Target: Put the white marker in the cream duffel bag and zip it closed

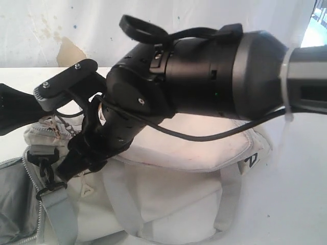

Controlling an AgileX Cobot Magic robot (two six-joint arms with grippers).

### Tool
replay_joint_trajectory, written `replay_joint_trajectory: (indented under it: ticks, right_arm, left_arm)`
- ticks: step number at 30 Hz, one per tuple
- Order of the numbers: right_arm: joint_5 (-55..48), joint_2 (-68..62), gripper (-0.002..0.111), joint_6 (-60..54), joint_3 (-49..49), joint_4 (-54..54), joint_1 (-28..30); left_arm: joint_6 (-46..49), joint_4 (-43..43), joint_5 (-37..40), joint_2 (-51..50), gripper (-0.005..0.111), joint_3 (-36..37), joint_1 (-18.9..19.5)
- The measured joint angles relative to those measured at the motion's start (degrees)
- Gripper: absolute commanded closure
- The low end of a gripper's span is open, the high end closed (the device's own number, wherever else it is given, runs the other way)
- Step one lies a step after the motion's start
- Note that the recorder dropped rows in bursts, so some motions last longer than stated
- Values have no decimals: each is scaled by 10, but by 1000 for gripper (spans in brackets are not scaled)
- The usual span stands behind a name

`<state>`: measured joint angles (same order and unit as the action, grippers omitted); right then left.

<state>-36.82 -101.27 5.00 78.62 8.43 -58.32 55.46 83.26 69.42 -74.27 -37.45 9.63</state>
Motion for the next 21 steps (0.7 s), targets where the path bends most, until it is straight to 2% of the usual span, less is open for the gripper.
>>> replay_joint_trajectory:
  ticks: [4,6,8,10,12,16,21]
  right_arm:
    - [28,-10,55,0,0,47,0]
    - [47,-10,63,1,0,49,0]
    - [48,-10,83,8,0,45,0]
    - [38,-10,96,9,0,43,0]
    - [20,-10,103,9,0,42,0]
    - [-10,3,106,9,1,41,0]
    - [-4,6,106,9,1,56,-5]
  left_arm:
    - [0,2,0,0,107,0,0]
    - [0,3,0,0,107,0,0]
    - [0,3,0,0,107,0,0]
    - [1,3,0,0,107,0,0]
    - [-12,3,0,0,107,0,0]
    - [-53,9,0,0,107,0,4]
    - [-79,4,10,0,107,0,44]
